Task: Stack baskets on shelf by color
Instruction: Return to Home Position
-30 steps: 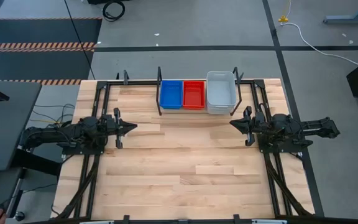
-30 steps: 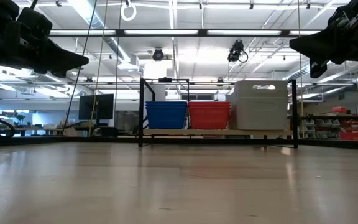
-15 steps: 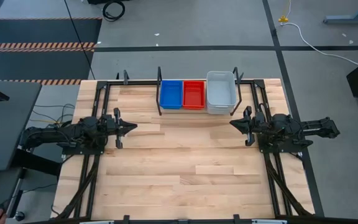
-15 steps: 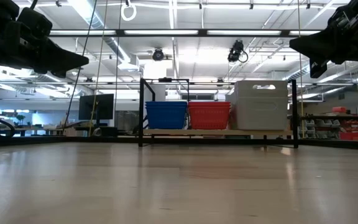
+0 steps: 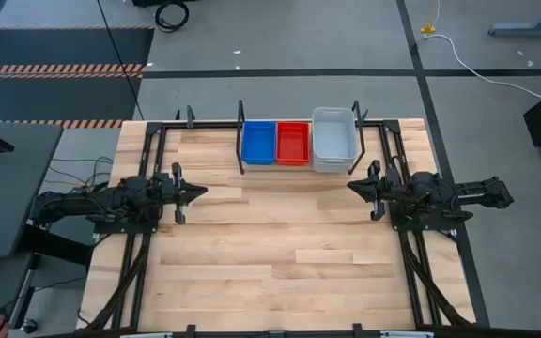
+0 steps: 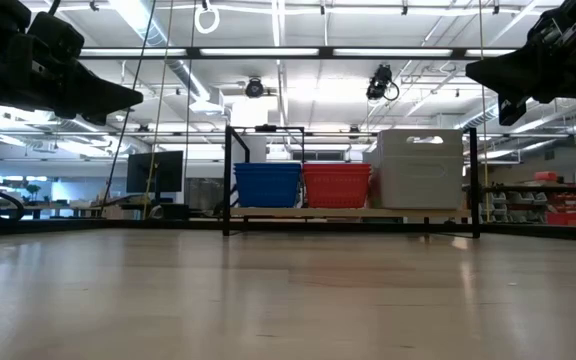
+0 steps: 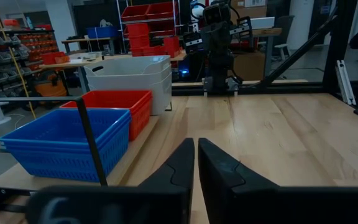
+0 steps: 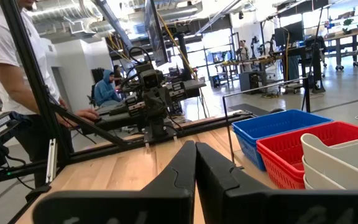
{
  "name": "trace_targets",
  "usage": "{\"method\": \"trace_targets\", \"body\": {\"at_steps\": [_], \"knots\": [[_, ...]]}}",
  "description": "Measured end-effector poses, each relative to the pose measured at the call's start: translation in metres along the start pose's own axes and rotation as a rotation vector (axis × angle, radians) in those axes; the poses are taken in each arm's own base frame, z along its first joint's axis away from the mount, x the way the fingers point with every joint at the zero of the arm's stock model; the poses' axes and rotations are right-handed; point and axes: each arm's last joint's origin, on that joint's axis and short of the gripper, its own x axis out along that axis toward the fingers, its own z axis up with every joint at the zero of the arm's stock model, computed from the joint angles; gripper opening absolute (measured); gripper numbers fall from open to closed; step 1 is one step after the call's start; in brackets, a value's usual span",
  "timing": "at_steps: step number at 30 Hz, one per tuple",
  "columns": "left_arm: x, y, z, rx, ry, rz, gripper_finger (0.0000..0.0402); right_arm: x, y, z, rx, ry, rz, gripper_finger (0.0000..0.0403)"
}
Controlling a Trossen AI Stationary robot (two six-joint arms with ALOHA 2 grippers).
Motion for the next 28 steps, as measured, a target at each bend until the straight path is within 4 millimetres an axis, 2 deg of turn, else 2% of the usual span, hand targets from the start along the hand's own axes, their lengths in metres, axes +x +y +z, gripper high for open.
{"method": "trace_targets", "body": {"at_steps": [14, 28], "knots": [[0.0, 0.0, 0.0, 0.0, 0.0, 0.0, 0.0019, 0.0, 0.0, 0.0, 0.0, 0.0, 0.0, 0.0013], [0.0, 0.0, -0.0001, 0.0, 0.0, 0.0, 0.0028, 0.0, 0.0, 0.0, 0.0, 0.0, 0.0, 0.0013]]}}
